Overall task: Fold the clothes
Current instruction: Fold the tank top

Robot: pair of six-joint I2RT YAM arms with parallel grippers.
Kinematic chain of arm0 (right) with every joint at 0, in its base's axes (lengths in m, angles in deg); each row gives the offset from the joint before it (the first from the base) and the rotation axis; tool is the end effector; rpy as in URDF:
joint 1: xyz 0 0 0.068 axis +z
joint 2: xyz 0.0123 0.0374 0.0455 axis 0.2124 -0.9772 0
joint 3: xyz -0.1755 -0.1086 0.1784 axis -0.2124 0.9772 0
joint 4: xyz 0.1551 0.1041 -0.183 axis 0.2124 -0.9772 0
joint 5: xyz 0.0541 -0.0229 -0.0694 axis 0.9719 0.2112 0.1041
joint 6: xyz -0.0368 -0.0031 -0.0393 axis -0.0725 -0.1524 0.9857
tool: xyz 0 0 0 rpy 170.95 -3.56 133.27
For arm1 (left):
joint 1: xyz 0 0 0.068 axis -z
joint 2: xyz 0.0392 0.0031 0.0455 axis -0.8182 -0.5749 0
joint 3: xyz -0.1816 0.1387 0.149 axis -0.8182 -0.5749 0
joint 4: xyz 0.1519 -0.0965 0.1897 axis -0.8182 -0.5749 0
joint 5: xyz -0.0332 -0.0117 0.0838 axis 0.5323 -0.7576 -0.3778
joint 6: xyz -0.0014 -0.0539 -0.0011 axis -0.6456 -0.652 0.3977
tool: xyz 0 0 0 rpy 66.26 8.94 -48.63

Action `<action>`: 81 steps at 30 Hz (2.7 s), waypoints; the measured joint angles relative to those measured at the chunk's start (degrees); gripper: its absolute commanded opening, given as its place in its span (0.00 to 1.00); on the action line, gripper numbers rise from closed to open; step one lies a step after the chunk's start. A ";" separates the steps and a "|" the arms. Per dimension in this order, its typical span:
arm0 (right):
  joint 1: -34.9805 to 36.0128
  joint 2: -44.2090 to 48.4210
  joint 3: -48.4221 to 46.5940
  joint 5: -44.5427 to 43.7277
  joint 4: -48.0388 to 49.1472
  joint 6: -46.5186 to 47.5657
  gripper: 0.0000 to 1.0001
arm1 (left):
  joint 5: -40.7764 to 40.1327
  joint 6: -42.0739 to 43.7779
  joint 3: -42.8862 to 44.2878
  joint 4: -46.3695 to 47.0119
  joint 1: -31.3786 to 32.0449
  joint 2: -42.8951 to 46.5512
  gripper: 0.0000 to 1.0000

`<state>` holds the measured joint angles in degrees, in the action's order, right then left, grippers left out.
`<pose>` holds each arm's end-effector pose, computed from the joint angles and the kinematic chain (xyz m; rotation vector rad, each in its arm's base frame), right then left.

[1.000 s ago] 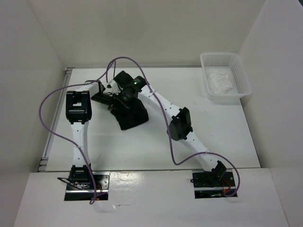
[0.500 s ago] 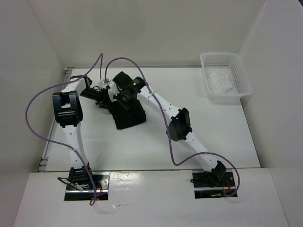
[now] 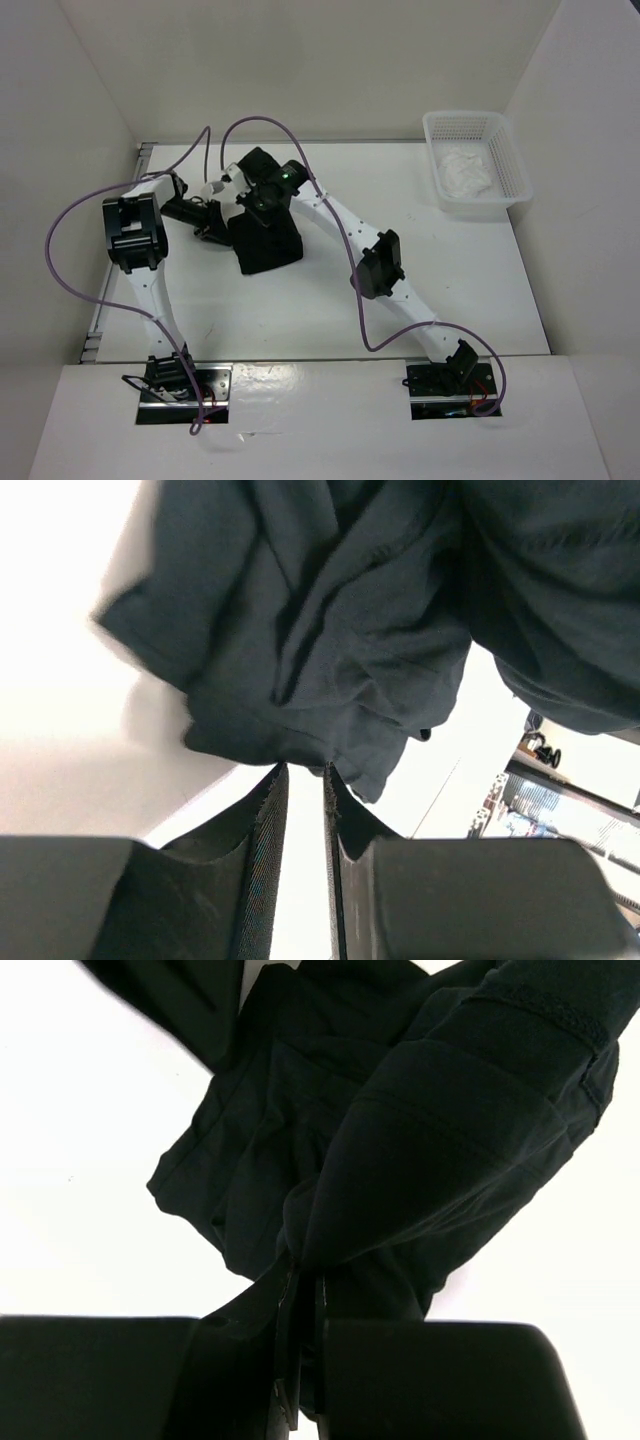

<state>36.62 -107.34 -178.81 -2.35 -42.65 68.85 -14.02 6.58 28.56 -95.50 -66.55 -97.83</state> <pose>0.3522 0.4086 0.2627 -1.2820 2.2327 0.3865 0.4187 0.0582 0.1247 0.1473 2.7170 -1.2785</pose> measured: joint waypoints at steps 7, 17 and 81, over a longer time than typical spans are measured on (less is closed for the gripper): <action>0.33 -2.16 -2.91 3.76 0.37 -1.31 0.27 | -0.87 1.14 -3.21 0.00 -1.40 4.11 0.27; 1.84 -4.28 -8.26 20.09 0.02 0.39 0.69 | -1.09 1.42 -7.65 -0.07 -5.44 7.37 0.27; -22.64 39.10 54.60 5.99 9.77 8.39 0.07 | -2.27 -0.35 -13.11 -3.87 9.53 3.63 0.17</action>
<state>13.98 -68.24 -124.21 3.64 -32.88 77.24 -16.29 6.24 15.45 -99.37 -57.02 -94.20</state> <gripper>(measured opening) 0.070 0.171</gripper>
